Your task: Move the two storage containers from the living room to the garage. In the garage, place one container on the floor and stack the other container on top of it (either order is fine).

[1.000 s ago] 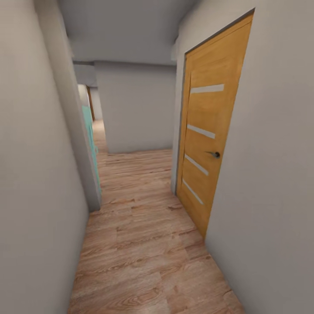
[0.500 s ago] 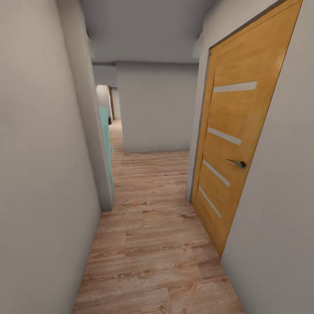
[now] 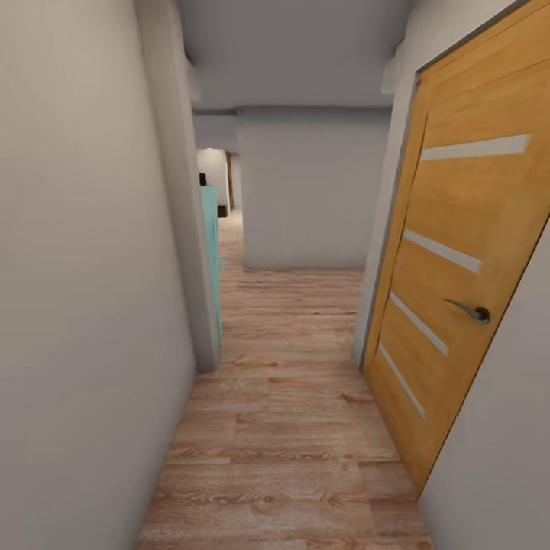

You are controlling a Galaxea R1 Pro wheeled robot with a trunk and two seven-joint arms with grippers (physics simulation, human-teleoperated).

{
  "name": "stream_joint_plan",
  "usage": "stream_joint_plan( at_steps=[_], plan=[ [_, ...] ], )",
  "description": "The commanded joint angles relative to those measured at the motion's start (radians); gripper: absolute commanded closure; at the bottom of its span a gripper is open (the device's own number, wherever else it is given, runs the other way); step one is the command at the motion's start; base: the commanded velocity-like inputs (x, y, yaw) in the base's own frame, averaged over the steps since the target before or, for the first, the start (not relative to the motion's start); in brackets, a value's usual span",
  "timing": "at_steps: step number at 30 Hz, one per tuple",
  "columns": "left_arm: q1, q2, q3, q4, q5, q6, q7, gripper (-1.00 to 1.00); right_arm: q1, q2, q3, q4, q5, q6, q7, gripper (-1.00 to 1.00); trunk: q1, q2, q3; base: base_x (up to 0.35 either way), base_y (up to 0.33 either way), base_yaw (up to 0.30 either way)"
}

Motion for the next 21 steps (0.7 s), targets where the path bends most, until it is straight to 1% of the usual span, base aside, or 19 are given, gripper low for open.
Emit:
stream_joint_plan(
  at_steps=[1,6,21],
  plan=[
    [-0.001,0.000,0.006,0.001,0.000,-0.003,0.002,-1.00,-0.001,0.000,0.008,0.003,-0.009,-0.006,0.001,-1.00,0.001,-0.001,-0.001,0.314,-0.099,0.175],
    [-0.001,0.000,0.006,0.001,-0.001,-0.003,0.002,-1.00,-0.001,-0.001,0.008,0.003,-0.009,-0.008,0.005,-1.00,0.001,-0.001,-0.001,0.314,-0.097,0.052],
    [-0.001,0.000,0.007,0.001,0.001,-0.003,0.002,-1.00,-0.001,-0.001,0.008,0.003,-0.009,-0.012,-0.002,-1.00,0.001,-0.001,-0.001,0.314,-0.095,0.002]
  ],
)
